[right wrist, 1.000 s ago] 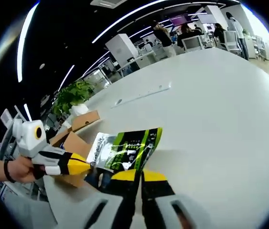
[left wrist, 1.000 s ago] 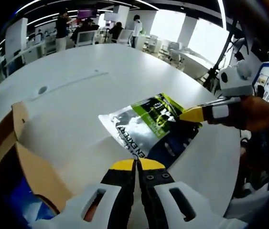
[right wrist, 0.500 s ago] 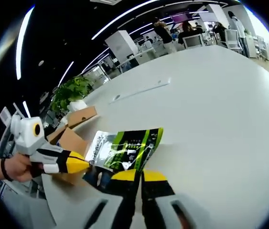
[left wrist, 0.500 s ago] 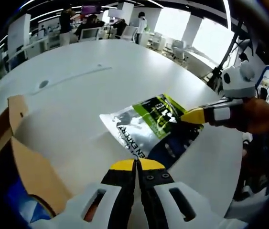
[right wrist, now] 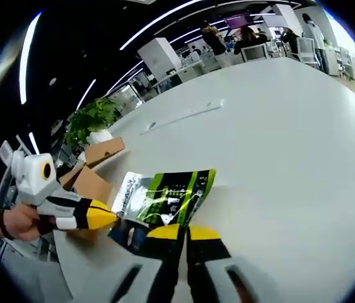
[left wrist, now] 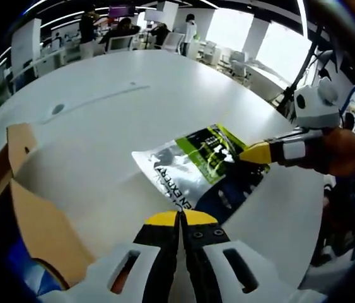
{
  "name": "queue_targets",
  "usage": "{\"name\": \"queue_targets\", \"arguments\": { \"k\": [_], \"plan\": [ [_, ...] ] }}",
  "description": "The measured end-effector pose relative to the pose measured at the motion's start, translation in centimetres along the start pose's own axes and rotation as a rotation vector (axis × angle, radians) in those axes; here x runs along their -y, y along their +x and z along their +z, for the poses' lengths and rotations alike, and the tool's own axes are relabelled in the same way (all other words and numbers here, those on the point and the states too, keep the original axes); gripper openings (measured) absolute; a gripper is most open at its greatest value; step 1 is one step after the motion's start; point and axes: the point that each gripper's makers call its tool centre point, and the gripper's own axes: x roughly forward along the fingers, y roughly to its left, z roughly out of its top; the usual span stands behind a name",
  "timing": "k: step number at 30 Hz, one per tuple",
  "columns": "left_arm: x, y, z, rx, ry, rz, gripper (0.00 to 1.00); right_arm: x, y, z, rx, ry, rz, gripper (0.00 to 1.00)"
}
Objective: Operate the shoe box by opening the lid, removing the specified soft item, and placing it in the target area until the item is outside and the box remains undamaged.
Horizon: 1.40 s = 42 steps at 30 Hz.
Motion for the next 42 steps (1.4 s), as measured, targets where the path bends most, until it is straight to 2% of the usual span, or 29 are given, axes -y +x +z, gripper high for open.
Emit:
{"name": "queue_targets", "arguments": {
  "k": [24,34,42],
  "plan": [
    [-0.11,0.36,-0.16,-0.008,0.018,0.004,0.00,0.61,0.76,-0.78,-0.031,-0.004,-0.022,0.00],
    [-0.04,0.49,-0.26,-0.013,0.027,0.000,0.00,0.85,0.93,-0.43,-0.016,0.009,-0.027,0.00],
    [0.04,0.49,-0.38,-0.015,0.021,-0.005,0.00,0.82,0.93,-0.86,-0.025,0.011,-0.027,0.01]
  ]
}}
